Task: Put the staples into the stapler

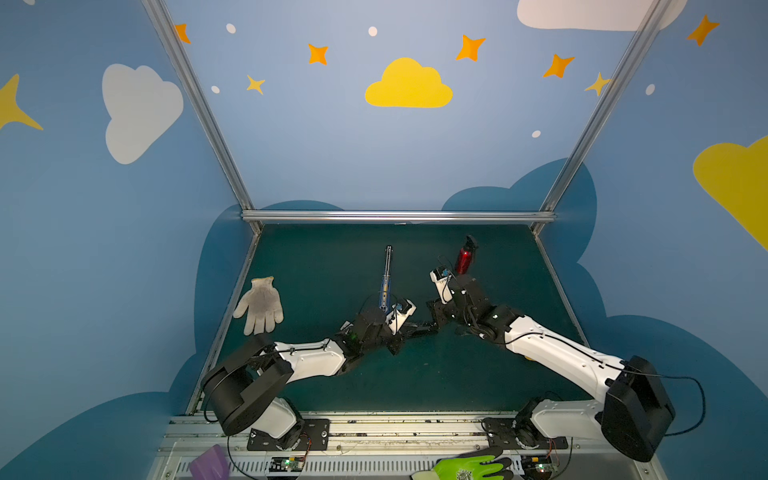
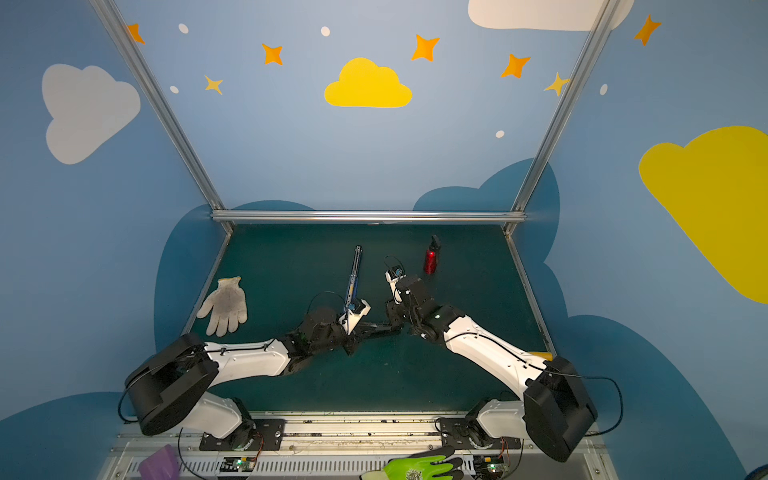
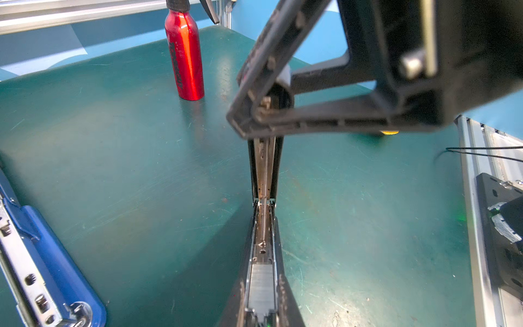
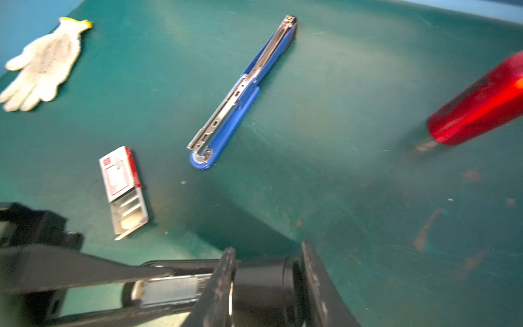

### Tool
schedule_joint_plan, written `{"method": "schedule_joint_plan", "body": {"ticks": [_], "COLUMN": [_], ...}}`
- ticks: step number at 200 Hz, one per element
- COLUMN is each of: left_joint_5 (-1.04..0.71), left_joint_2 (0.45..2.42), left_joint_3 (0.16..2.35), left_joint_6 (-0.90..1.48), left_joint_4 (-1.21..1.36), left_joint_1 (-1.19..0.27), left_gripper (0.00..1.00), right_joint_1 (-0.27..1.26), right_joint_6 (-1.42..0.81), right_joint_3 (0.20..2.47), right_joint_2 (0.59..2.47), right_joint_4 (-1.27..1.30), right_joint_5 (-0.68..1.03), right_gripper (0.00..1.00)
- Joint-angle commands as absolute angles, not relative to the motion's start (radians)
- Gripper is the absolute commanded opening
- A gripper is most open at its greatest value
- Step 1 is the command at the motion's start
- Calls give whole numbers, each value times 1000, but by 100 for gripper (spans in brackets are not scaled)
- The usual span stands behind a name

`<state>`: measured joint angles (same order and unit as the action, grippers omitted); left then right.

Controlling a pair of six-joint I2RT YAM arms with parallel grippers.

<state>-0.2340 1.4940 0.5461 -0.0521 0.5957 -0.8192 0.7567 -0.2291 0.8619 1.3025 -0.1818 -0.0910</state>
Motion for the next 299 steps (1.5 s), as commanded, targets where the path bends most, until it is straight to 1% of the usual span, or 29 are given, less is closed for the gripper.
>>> {"method": "schedule_joint_plan", "body": {"ticks": [1,26,60,106,110,128,154,187,206,232,247,261,274,279,288,299], "left_joint_5": [-241,-240,-236,-218,-185,-143,-63,-56,-49,-35,-29,-22,-16,-13,-6,3], "left_joint_2": [1483,1483,1479,1474,1476,1490,1539,1640,1692,1753,1781,1803,1817,1819,1818,1808], "left_joint_3": [578,581,585,577,577,573,569,570,586,610,620,624,624,623,619,609], "left_joint_6": [-40,-38,-39,-35,-34,-26,-18,-21,-13,-23,-20,-17,-11,-7,-1,4], "left_joint_4": [644,644,644,637,637,632,652,716,734,733,735,738,741,739,739,738], "left_joint_1": [-828,-828,-828,-828,-829,-831,-856,-893,-907,-933,-947,-955,-962,-964,-969,-973], "left_gripper": [4,4,4,4,4,4,4,4,4,4,4,6,11,14,23,31], "right_joint_1": [801,808,812,809,807,793,753,713,686,655,645,641,638,637,637,634], "right_joint_6": [-369,-385,-414,-415,-414,-410,-412,-397,-432,-455,-466,-473,-485,-489,-496,-511], "right_joint_3": [879,870,868,855,854,828,767,645,571,484,475,480,483,487,493,504], "right_joint_2": [1296,1295,1293,1278,1273,1242,1169,1059,1002,942,931,931,939,941,946,952], "right_joint_4": [-106,-81,-63,-96,-102,-130,-164,-144,-103,-23,-36,-55,-63,-71,-80,-99], "right_joint_5": [98,120,142,110,104,79,49,-26,-66,-101,-119,-137,-154,-162,-176,-194], "right_gripper": [36,42,45,47,47,47,48,49,49,53,56,59,62,62,63,66]}}
